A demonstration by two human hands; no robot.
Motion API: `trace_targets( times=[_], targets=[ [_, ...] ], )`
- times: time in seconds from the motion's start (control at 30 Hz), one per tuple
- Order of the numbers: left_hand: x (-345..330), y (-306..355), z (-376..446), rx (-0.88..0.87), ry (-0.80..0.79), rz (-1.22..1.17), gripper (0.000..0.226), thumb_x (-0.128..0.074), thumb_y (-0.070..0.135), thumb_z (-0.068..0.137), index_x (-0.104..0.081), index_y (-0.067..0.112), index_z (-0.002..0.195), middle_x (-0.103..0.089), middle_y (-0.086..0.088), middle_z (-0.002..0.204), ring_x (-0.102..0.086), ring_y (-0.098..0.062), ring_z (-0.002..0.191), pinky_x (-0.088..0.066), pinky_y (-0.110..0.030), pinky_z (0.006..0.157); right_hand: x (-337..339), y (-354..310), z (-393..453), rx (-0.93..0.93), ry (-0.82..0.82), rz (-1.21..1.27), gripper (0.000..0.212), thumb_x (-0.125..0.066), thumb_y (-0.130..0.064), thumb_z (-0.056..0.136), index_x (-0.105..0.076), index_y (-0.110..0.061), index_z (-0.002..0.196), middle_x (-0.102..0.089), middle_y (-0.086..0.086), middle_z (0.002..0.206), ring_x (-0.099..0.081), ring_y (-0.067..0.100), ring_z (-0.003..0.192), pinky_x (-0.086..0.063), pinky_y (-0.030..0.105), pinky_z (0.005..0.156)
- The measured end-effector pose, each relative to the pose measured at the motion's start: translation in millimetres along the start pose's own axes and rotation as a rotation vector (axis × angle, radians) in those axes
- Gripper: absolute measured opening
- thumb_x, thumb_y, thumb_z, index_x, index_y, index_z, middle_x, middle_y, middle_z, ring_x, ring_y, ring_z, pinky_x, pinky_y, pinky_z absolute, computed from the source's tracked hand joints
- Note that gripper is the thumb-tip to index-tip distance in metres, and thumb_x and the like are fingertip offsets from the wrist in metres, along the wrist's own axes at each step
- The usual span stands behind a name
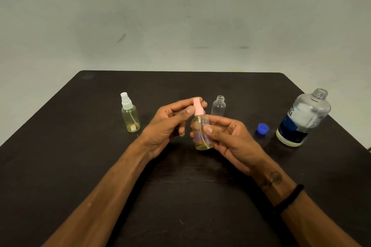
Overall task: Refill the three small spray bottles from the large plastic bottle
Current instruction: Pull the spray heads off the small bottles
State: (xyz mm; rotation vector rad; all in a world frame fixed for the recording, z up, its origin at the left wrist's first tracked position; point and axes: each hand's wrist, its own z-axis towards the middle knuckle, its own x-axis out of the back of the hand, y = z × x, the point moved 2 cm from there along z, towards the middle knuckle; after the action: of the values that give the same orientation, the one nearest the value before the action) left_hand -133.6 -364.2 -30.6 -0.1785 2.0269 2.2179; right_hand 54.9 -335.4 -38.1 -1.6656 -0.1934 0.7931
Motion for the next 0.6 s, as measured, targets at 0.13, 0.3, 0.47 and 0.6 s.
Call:
trace_targets(
  times=[0.13, 0.3, 0.47, 0.6],
  targets=[
    [-3.0, 1.7, -1.8, 0.009, -0.045, -0.024, 0.032, -0.059, 0.017, 0.102, -0.068, 0.014, 0.133, -0.076, -0.008, 0.126, -0.042, -0.002, 0.046, -0.035, -0.016, 0.050, -1.8, -0.1, -1.1, -0.001, 0.001, -0.028, 0.051, -0.071, -0.004, 0.085, -0.062, 0.001, 0.135, -0.072, 0.025, 0.125, -0.071, 0.041, 0.116, -0.061, 0.043, 0.097],
    [-5.1, 5.2, -2.4, -0.017, 0.032, -0.042, 0.036, -0.072, 0.021, 0.088, -0.074, 0.013, 0.123, -0.081, -0.008, 0.109, -0.063, 0.000, 0.062, -0.041, -0.018, 0.057, -3.5, -3.2, -1.4, 0.022, 0.009, -0.071, 0.049, -0.075, -0.001, 0.080, -0.066, -0.004, 0.128, -0.074, 0.023, 0.123, -0.072, 0.037, 0.116, -0.062, 0.040, 0.096],
    [-2.3, 4.1, -1.2, -0.025, 0.033, -0.054, 0.041, -0.072, 0.029, 0.088, -0.075, 0.011, 0.125, -0.078, -0.008, 0.111, -0.054, -0.006, 0.062, -0.046, -0.021, 0.062, -1.9, -3.1, -1.1, 0.040, 0.059, -0.052, 0.052, -0.075, 0.001, 0.077, -0.067, -0.005, 0.128, -0.074, 0.022, 0.122, -0.073, 0.034, 0.115, -0.062, 0.041, 0.096],
    [4.4, 2.0, -0.4, -0.004, 0.021, -0.052, 0.040, -0.070, 0.027, 0.090, -0.074, 0.013, 0.127, -0.075, -0.009, 0.111, -0.056, -0.008, 0.068, -0.045, -0.025, 0.065, -1.2, -4.0, -1.6, 0.013, 0.052, -0.043, 0.053, -0.074, -0.001, 0.079, -0.066, -0.005, 0.131, -0.074, 0.021, 0.125, -0.072, 0.034, 0.117, -0.061, 0.043, 0.098]
  ],
)
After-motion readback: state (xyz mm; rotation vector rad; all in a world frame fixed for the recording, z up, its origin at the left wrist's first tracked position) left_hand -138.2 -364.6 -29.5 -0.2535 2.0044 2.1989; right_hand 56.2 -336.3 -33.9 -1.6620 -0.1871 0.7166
